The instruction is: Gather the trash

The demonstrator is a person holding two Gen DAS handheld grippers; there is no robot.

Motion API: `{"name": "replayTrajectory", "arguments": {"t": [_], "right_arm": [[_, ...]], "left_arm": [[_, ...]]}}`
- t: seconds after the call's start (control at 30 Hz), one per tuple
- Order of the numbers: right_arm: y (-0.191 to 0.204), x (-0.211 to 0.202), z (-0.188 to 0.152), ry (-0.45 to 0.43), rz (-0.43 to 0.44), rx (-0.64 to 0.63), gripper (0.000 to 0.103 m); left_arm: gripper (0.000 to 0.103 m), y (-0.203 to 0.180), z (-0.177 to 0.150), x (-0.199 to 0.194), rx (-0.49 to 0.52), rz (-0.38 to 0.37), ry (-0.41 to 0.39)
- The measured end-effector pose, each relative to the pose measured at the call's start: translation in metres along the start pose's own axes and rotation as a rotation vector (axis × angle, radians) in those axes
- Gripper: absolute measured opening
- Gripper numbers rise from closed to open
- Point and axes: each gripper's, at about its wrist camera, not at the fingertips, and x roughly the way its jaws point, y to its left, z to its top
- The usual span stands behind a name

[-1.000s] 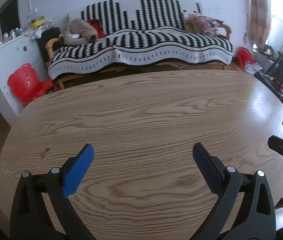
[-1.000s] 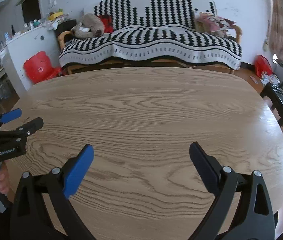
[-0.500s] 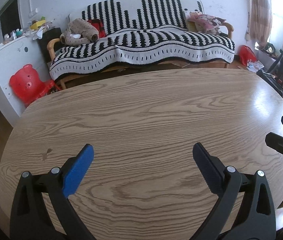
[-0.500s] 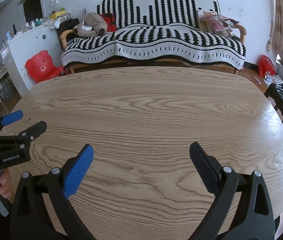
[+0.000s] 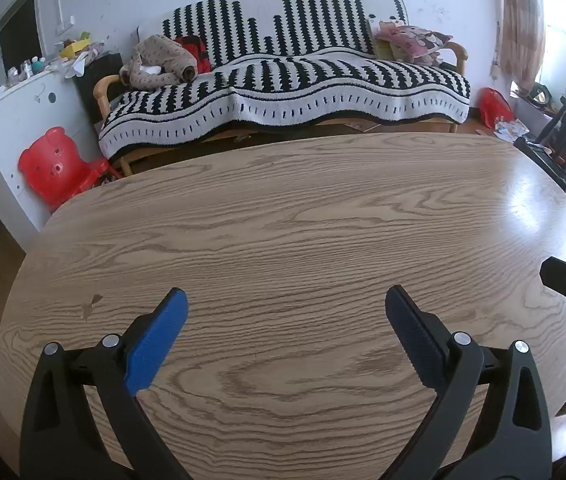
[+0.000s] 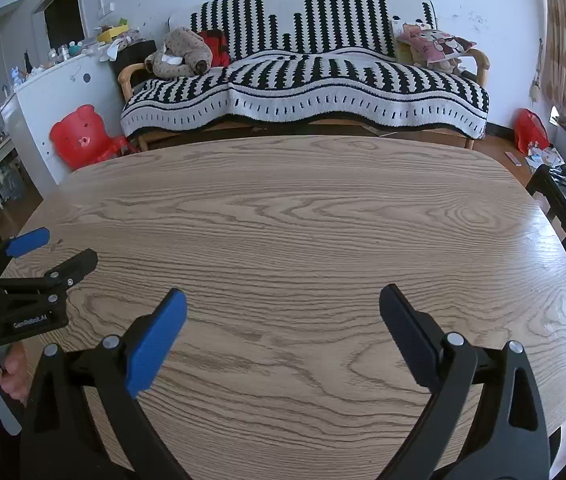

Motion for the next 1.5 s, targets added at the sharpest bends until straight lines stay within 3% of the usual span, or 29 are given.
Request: {"name": "replayTrajectory", "arguments": {"t": [1.5], "right_arm": [[0.0004, -0.0004, 0.0002, 0.001, 0.0, -0.002, 0.094]], "left_arm": [[0.096, -0.0007, -0.006, 0.001, 0.005, 0.001, 0.008]]}}
